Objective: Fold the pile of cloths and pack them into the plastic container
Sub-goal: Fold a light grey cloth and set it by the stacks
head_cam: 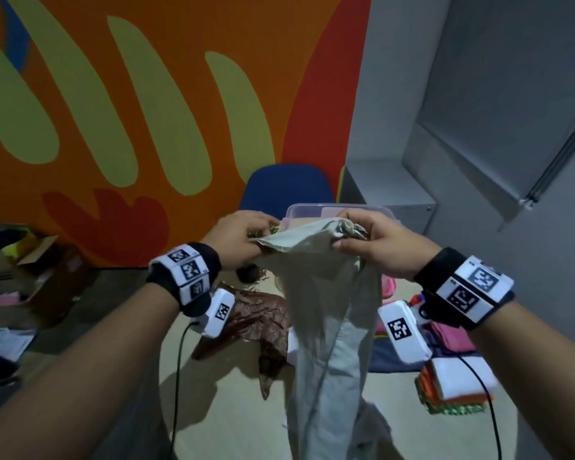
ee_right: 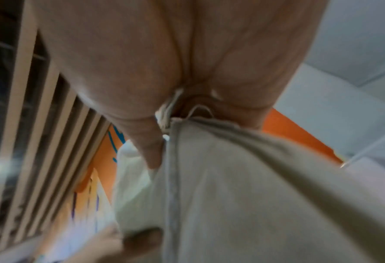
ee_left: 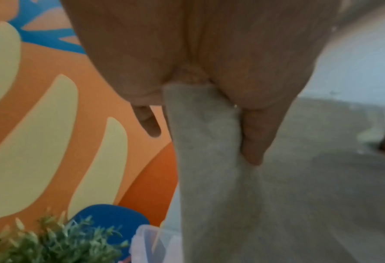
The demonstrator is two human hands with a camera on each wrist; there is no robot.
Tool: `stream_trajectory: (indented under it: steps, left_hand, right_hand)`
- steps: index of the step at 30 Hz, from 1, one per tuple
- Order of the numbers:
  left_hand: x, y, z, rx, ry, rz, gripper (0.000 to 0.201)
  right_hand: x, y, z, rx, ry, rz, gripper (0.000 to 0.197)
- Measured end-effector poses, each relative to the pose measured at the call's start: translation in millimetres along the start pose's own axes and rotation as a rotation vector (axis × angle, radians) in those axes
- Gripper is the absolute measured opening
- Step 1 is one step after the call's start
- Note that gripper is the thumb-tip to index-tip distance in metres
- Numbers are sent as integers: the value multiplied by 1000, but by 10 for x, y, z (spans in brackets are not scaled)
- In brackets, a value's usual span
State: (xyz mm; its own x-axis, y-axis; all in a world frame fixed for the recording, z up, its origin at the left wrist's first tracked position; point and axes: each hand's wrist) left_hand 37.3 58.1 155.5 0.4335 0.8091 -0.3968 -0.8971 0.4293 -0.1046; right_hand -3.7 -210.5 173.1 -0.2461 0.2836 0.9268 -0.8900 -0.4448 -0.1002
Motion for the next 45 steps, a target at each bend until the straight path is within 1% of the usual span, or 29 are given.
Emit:
stream_trajectory:
  steps: [2,4,5,7,9,12,15,17,18,19,21,22,23,24,25,26,27,29,31,32,34,35,36,37,38,40,42,45]
  left_hand:
    - [57,76,183,-74,74,90,20]
    - [80,154,388,-157,69,129,23]
    - [65,208,501,-191,92,144,27]
    - [6,318,720,-260,154,167,38]
    - [-84,437,892,-355,169,134,41]
    - [-276,655,1048,-472,277,40,35]
    - [-485,934,1071,-535,370,-20,32]
    - [-547,1104,1007,-531,417,-44,28]
    - [-551,1182,942,-504,440,-44,27]
    - [-535,1257,853,-449,467,-37,23]
    - [-477,1411,583,-301,511,15,13]
    - [-423,1493,393,-238,523,73,17]
    - [-355,1586,177,-177,524,146,26]
    - [-279,1690,-61,-101,532,214,36]
    - [-204,1804,-305,1,545,266,39]
    - [-154,1918,-540,115,554,303,35]
    - [-127,2031,-764,224,560,346,26]
    - [-131,2242,-1159,401,630,473,13]
    - [-197,2429,-1461,521,751,625,8]
    - [-236,2503,-1577,565,799,665,7]
    - [-251,2633,-1765,597,835,670,7]
    - [-228,2682,-1833,586,847,668,7]
    - [-204,2706,-1867,556,874,677,8]
    - [-142,2710,-1908,516,893,684,9]
    - [-84,2687,-1920,467,900,685,10]
    - [47,2566,-1917,321,904,693,11]
    - [249,2366,-1922,140,885,757,11]
    - [719,2055,-2054,-76,894,840,15]
  right_hand:
    - [-67,-87,95,-84,162,20,14]
    - [-62,-168,152,-176,265,56,15]
    - [-57,-208,174,-216,288,73,16]
    - [-27,-291,186,-281,256,115,18]
    - [36,-345,168,-326,183,166,20]
    - [158,-315,120,-355,82,283,23]
    - [242,-179,52,-325,-37,394,30]
    - [219,-62,-4,-267,-48,396,35]
    - [172,1,-34,-230,-28,373,36]
    - [80,69,-67,-187,0,334,37]
    - [-164,221,-157,-47,38,203,32]
    - [-316,305,-223,41,46,120,26]
    - [-479,393,-296,121,55,42,22]
    - [-649,487,-367,196,61,-22,21]
    - [-835,582,-437,270,68,-78,21]
    - [-1037,670,-504,348,92,-129,21]
    - [-1230,762,-573,422,146,-175,19]
    - [-1575,947,-687,558,251,-258,16]
    - [-1790,1131,-782,662,254,-349,14]
    - [-1837,1207,-825,701,241,-391,14]
    - [-1880,1303,-889,734,218,-435,22]
    - [-1899,1323,-905,731,209,-448,23]
    - [-1915,1321,-916,721,201,-464,20]
    - [-1916,1294,-926,700,196,-482,17]
    - [-1927,1244,-932,676,188,-487,17]
    - [-1949,1065,-942,589,188,-487,24]
    - [-1957,795,-972,468,174,-481,28]
    - [-1972,307,-1070,326,175,-479,42]
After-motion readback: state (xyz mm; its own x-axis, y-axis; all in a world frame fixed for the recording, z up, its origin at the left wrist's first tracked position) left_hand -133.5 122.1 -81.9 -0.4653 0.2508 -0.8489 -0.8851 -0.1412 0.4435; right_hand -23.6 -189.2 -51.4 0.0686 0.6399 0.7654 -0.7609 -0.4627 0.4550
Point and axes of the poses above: each hand's wrist, its own y-axis away from the middle knuckle, its own z-axis out of the back of the hand, x = y × z, and after that the axes turned 7 degrees about -y, right-handed
